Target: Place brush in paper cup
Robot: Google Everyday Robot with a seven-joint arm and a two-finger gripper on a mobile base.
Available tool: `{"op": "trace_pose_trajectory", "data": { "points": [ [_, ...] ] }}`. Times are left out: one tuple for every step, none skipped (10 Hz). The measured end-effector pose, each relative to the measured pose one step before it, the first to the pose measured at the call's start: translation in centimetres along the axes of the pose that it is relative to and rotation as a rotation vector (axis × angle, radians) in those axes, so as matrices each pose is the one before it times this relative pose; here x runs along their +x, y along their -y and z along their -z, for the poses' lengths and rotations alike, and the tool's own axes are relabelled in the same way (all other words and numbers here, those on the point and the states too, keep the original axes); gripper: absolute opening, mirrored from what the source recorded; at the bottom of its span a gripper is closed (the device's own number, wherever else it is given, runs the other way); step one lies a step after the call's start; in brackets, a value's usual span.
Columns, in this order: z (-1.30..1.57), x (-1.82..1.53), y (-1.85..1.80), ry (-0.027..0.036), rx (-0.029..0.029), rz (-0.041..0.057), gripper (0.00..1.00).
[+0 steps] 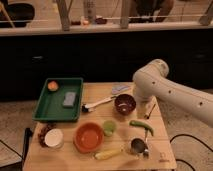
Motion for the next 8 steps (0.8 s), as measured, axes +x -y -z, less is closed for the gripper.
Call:
{"op": "trace_pose_trajectory", "data": {
  "points": [
    [-0.184, -1.274, 0.361, 0.00534, 0.00483, 0.01257, 0.80],
    [-0.135, -0.321, 0.132, 0.00101, 0.00152, 0.00521, 0.80],
    [-0.171, -0.174, 0.197, 0.00422, 0.00162, 0.00745, 0.80],
    [-0.086, -0.153, 0.147, 0.00317, -0.00040, 0.00495, 0.80],
    [-0.198, -0.736, 0.347, 0.00533, -0.00066, 0.00984, 0.80],
    [-0.224, -1.244, 0.457, 0.00497, -0.00049, 0.00928, 0.80],
    [-0.250, -1.028, 0.425, 0.00630, 0.00047, 0.01010, 0.80],
    [-0.200, -0.314, 0.300, 0.00370, 0.00040, 0.00422, 0.80]
  ]
}}
